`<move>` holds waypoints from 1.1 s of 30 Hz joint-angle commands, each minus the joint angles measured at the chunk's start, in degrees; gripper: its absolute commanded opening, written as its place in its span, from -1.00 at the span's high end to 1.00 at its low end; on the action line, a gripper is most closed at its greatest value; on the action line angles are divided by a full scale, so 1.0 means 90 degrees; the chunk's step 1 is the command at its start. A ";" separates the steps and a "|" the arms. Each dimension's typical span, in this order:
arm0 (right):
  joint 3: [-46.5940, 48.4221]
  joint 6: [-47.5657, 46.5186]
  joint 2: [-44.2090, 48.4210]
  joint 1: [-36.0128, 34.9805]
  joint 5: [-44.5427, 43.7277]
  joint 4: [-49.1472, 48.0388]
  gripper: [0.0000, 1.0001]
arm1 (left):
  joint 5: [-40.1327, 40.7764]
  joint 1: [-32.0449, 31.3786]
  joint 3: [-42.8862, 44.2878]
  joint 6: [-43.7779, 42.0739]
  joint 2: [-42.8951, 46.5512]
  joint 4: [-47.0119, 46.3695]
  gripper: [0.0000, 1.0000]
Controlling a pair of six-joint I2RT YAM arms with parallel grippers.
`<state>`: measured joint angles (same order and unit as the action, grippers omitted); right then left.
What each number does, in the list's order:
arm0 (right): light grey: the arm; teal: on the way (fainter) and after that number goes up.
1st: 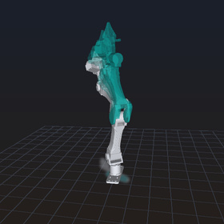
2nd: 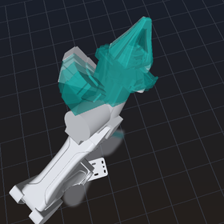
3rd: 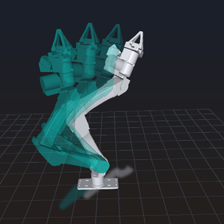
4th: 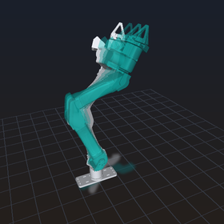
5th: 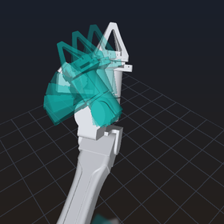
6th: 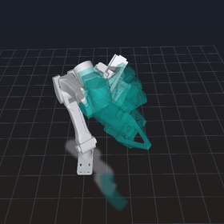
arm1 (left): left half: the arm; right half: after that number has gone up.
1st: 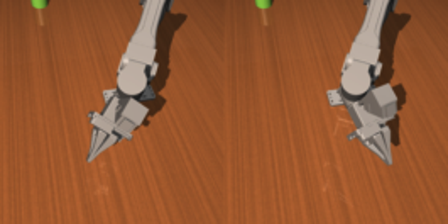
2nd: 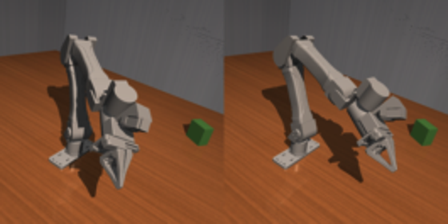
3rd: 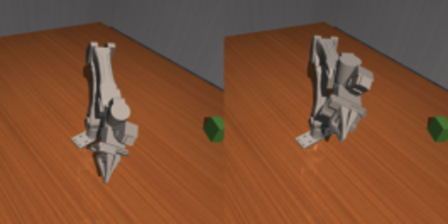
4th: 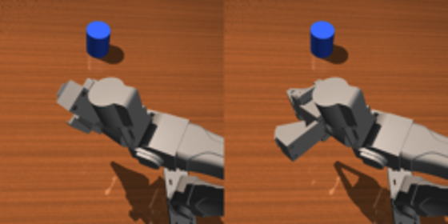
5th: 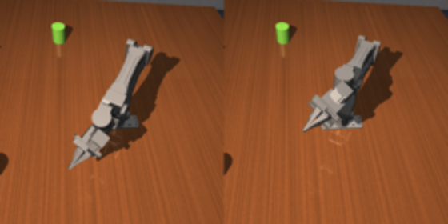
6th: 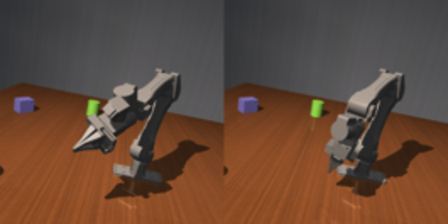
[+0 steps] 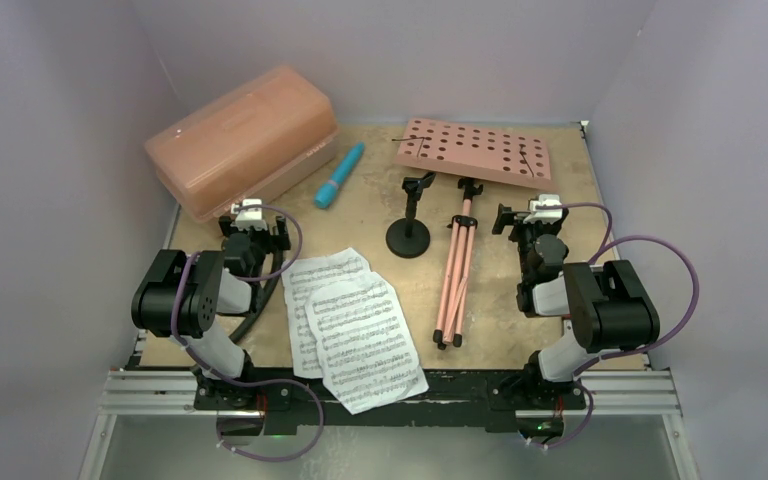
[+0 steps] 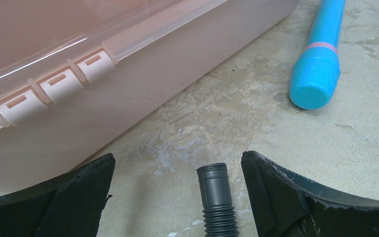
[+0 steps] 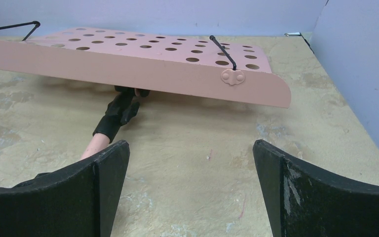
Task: Set up the instrument practice props
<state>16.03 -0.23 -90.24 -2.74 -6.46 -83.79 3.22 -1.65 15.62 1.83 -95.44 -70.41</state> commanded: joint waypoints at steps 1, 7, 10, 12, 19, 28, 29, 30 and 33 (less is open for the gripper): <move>-0.0014 -0.0101 0.0073 -0.0034 0.0032 -0.0178 -0.96 | -0.0052 -0.0012 0.0043 -0.0076 0.0059 -0.0132 -0.99; -0.0014 -0.0101 0.0075 -0.0037 0.0024 -0.0177 -0.96 | -0.0049 -0.0016 0.0042 -0.0073 0.0058 -0.0130 -0.99; -0.0014 -0.0101 0.0073 -0.0037 0.0026 -0.0176 -0.96 | -0.0091 -0.0021 0.0038 -0.0073 0.0077 -0.0157 -0.99; -0.0014 -0.0100 0.0075 -0.0037 0.0033 -0.0180 -0.96 | -0.0180 -0.0007 0.0101 -0.0100 0.0136 0.0003 -0.99; -0.0004 -0.0099 0.0068 -0.0037 0.0035 -0.0148 -0.96 | -0.0716 -0.0010 0.0295 0.0125 0.2161 0.2091 -0.99; 0.0003 -0.0071 0.0084 -0.0037 0.0055 -0.0121 -0.96 | -0.2722 -0.0013 0.1880 0.1182 0.3894 0.6182 -0.99; -0.0019 -0.0057 0.0102 -0.0037 -0.0261 -0.0254 -0.96 | -0.2784 -0.0011 0.2002 0.1264 0.4005 0.6400 -0.99; -0.0002 -0.0035 0.0226 -0.0044 -0.0584 -0.0223 -0.96 | -0.2809 -0.0009 0.2129 0.1305 0.4123 0.6621 -0.99; 0.0604 0.0372 0.0962 -0.0052 -0.1291 0.1504 -0.96 | -0.2655 -0.0010 0.2474 0.1261 0.4452 0.7119 -0.99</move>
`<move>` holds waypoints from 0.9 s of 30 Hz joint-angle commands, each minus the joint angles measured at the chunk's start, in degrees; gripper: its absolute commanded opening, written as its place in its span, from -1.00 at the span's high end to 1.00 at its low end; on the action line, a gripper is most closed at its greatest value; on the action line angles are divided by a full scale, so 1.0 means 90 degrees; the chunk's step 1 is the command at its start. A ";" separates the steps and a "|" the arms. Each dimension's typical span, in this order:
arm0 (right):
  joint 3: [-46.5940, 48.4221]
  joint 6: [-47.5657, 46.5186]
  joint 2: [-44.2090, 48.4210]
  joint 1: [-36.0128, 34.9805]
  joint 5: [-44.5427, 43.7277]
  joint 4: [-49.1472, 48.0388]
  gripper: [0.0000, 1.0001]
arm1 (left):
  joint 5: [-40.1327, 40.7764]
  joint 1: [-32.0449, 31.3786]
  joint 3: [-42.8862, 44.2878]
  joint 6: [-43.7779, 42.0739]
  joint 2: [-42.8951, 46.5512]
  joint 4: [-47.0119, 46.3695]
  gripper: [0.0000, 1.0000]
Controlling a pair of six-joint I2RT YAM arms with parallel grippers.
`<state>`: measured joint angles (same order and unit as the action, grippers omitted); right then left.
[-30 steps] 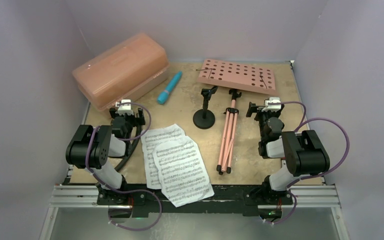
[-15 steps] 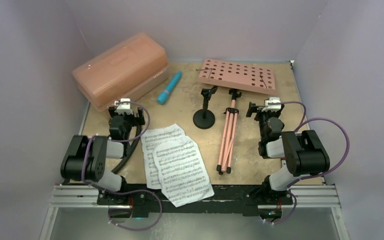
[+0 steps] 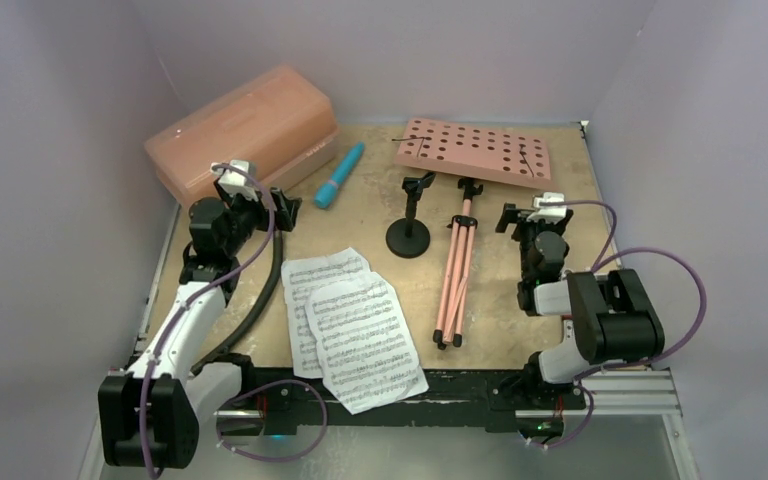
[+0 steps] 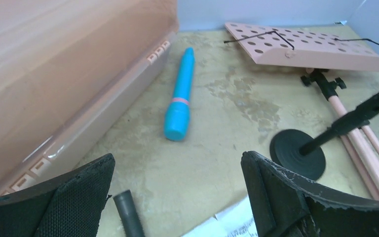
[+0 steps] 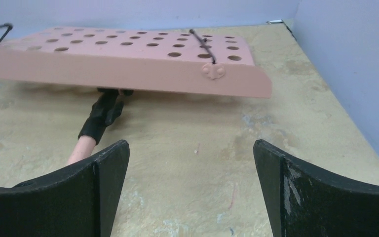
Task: Set up the instrument practice props
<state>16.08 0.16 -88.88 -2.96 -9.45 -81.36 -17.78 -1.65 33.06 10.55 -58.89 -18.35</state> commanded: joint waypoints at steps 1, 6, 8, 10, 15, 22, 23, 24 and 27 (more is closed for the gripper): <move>0.0944 0.0554 0.0969 -0.0023 -0.1258 0.1929 -0.96 | -0.0219 -0.0010 0.0625 0.0271 0.0467 0.1436 -0.99; 0.2953 0.2299 0.1283 -0.0010 -0.2159 0.5616 -0.96 | 0.0600 -0.0006 0.1212 0.0414 0.0417 0.2632 -0.99; 0.3434 0.2884 0.1342 -0.0013 -0.2082 0.6475 -0.96 | 0.0794 -0.0004 0.1529 0.0393 0.0259 0.3154 -0.99; 0.3848 0.3448 0.1364 -0.0013 -0.1735 0.7128 -0.96 | 0.1034 -0.0007 0.1624 0.0543 0.0140 0.3446 -0.99; 0.4208 0.4253 0.1521 -0.0007 -0.0613 0.7887 -0.96 | 0.2596 0.0007 0.1816 0.1884 0.0017 0.4236 -0.99; 0.4169 0.4730 0.1817 -0.0022 0.0701 0.8177 -0.96 | 0.1304 0.0002 0.1708 0.2061 -0.0062 0.4068 -0.99; 0.4171 0.4731 0.1827 -0.0043 0.0977 0.8089 -0.96 | 0.1007 0.0006 0.1634 0.2184 -0.0075 0.3912 -0.99; 0.4176 0.4748 0.1834 -0.0088 0.1331 0.7999 -0.96 | 0.0713 -0.0001 0.1558 0.2319 -0.0077 0.3759 -0.99; 0.4211 0.4958 0.1784 -0.0233 0.2269 0.7713 -0.96 | -0.0079 -0.0013 0.1312 0.2712 -0.0086 0.3244 -0.98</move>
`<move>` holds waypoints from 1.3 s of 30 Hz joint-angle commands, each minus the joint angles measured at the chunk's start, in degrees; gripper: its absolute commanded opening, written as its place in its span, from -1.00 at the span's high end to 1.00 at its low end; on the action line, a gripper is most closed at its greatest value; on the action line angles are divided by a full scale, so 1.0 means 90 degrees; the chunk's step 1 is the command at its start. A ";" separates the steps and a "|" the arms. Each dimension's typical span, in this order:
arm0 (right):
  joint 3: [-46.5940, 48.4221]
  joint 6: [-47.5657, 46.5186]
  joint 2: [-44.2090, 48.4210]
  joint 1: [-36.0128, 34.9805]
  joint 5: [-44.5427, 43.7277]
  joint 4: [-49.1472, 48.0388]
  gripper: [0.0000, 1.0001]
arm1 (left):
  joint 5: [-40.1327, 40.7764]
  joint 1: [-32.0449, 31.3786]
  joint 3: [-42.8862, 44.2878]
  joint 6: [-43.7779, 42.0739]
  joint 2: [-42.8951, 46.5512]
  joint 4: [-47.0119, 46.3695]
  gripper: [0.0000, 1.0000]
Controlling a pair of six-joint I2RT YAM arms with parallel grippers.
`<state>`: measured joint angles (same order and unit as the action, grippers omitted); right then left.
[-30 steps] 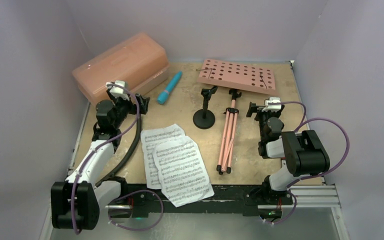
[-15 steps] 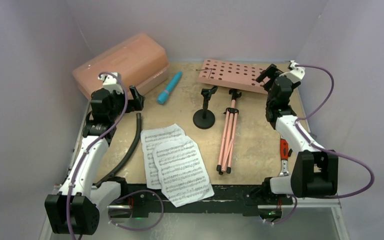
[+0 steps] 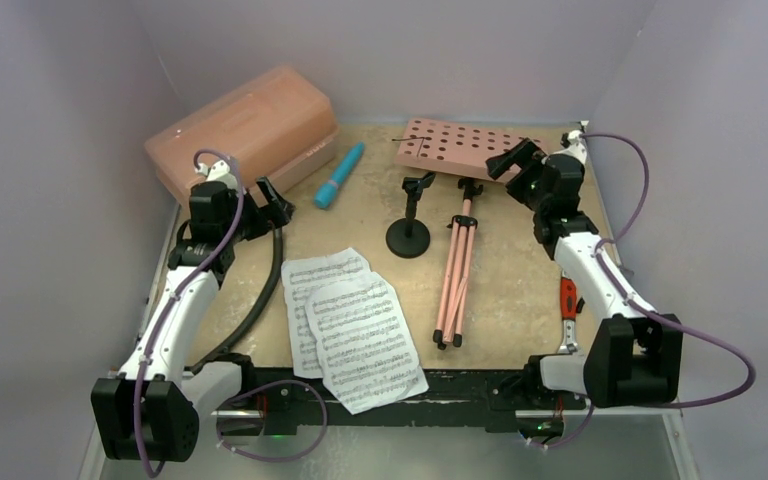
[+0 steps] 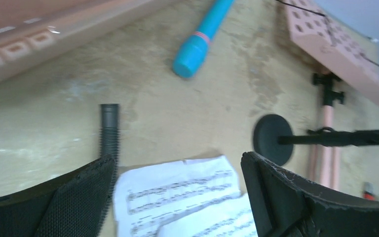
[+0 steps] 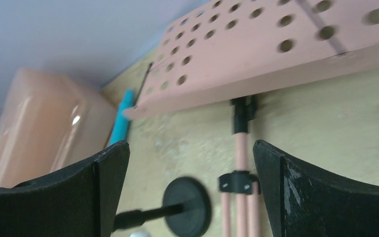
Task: Set up the instrument practice props
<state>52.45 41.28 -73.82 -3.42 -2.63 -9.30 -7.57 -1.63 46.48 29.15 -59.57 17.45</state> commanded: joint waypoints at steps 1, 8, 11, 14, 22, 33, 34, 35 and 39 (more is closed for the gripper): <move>0.0190 0.0479 0.0064 -0.0233 0.1851 -0.0446 -0.96 | -0.1344 -0.0016 -0.0228 0.0750 -0.0006 -0.0835 -0.98; 0.0647 0.1207 -0.0641 -0.0760 0.3427 -0.0989 -0.96 | -0.1782 -0.0190 -0.0103 0.0949 0.0017 -0.1042 -0.98; 0.0697 0.1488 -0.0952 -0.1005 0.3703 -0.1201 -0.96 | -0.1835 -0.0332 0.0077 0.1044 0.0017 -0.1054 -0.97; 0.0671 0.1696 -0.1202 -0.1236 0.3872 -0.1311 -0.96 | -0.1825 -0.0450 0.0273 0.1183 0.0010 -0.1091 -0.97; 0.0469 0.2218 -0.1572 -0.1474 0.4343 -0.2132 -0.93 | -0.1711 -0.0533 0.0722 0.1358 -0.0041 -0.1113 -0.94; 0.0521 0.2422 -0.2149 -0.1475 0.4473 -0.2969 -0.54 | -0.1735 -0.0550 0.0991 0.1618 0.0013 -0.1136 -0.93; 0.0552 0.2399 -0.2194 -0.1477 0.4481 -0.2967 -0.51 | -0.1721 -0.0549 0.0980 0.1615 0.0034 -0.1100 -0.93; 0.0571 0.2370 -0.2241 -0.1475 0.4500 -0.2966 -0.48 | -0.1711 -0.0550 0.0964 0.1613 0.0057 -0.1067 -0.93; 0.0534 0.2346 -0.2334 -0.1475 0.4519 -0.3112 -0.25 | -0.1670 -0.0552 0.0840 0.1632 0.0174 -0.1007 -0.93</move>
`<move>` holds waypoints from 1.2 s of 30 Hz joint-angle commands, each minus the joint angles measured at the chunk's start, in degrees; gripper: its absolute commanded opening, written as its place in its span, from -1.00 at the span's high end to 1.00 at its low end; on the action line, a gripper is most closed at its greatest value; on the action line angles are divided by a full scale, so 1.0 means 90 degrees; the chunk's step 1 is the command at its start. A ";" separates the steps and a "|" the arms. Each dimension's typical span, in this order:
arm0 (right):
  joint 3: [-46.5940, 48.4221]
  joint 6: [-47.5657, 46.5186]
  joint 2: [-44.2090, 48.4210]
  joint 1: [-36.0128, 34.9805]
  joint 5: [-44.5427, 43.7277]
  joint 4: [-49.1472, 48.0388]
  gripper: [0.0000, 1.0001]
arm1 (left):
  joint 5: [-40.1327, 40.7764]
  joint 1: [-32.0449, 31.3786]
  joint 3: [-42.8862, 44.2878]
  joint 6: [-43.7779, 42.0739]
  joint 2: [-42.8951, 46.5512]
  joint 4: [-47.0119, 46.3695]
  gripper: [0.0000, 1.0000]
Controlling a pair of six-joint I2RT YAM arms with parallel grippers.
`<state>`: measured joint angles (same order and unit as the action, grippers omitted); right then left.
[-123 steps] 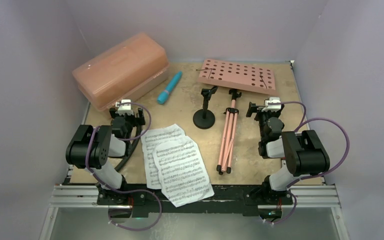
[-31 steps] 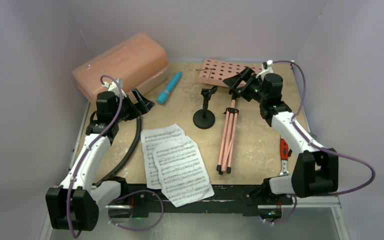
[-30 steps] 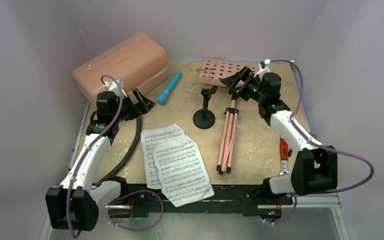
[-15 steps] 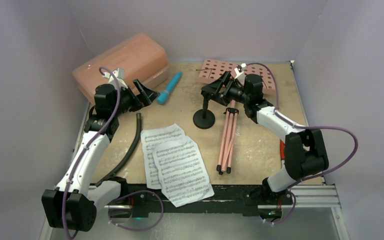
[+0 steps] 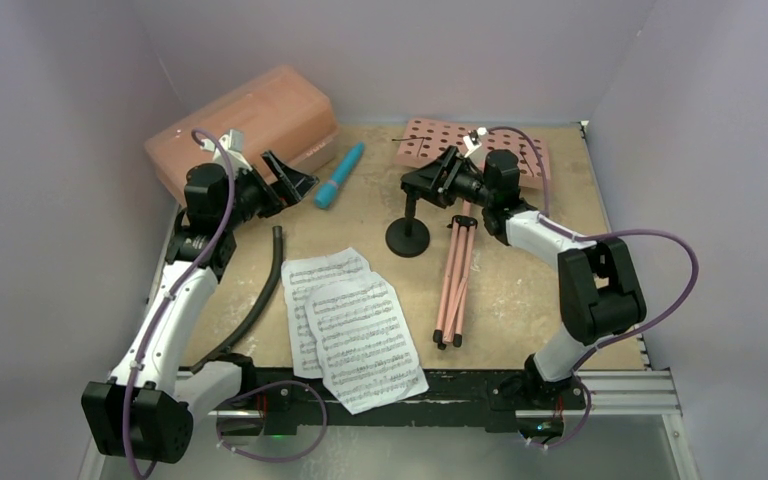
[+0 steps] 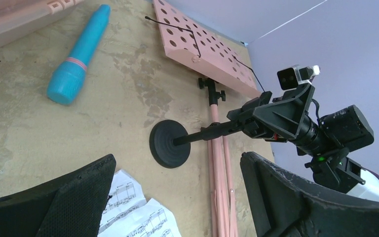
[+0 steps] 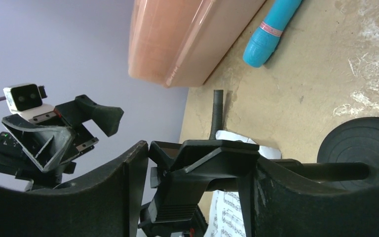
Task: Set up the instrument practice props
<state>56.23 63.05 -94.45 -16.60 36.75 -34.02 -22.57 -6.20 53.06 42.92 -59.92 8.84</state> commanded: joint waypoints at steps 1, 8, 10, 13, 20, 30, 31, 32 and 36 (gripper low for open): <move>0.0103 -0.0075 -0.0042 -0.0016 0.0143 -0.0395 -0.17 | 0.0011 -0.0045 0.0094 0.0109 0.0242 -0.0033 -0.93; 0.0130 -0.0026 0.0007 -0.0011 0.0146 -0.0598 0.43 | -0.0029 -0.0044 -0.0044 0.0286 0.0328 -0.0190 -0.93; 0.0128 0.0150 -0.0036 -0.0012 0.0207 -0.0780 0.47 | -0.0060 -0.0045 -0.0035 0.0318 0.0285 -0.0240 -0.92; 0.0187 0.0477 -0.0121 -0.0020 0.0311 -0.1150 0.46 | -0.0056 -0.0045 -0.0008 0.0274 0.0288 -0.0233 -0.92; 0.0828 0.1187 -0.0485 -0.0335 0.0330 -0.1640 0.58 | -0.0041 -0.0051 0.0027 0.0201 0.0318 -0.0134 -0.92; 0.2401 0.1820 -0.2030 -0.0922 0.0447 -0.2053 0.69 | -0.0022 -0.0060 0.0148 0.0155 0.0245 -0.0126 -0.92; 0.2545 0.1926 -0.2189 -0.0949 0.0456 -0.2164 0.71 | -0.0025 -0.0057 0.0166 0.0140 0.0242 -0.0107 -0.93; 0.2681 0.2046 -0.2338 -0.0986 0.0457 -0.2283 0.70 | -0.0028 -0.0054 0.0180 0.0127 0.0238 -0.0082 -0.92; 0.3378 0.2258 -0.2915 -0.1100 0.0521 -0.2344 0.65 | 0.0002 -0.0056 0.0225 0.0062 0.0261 0.0019 -0.92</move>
<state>79.50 79.44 -119.35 -25.91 39.99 -48.31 -22.37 -6.46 52.88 44.34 -57.84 9.06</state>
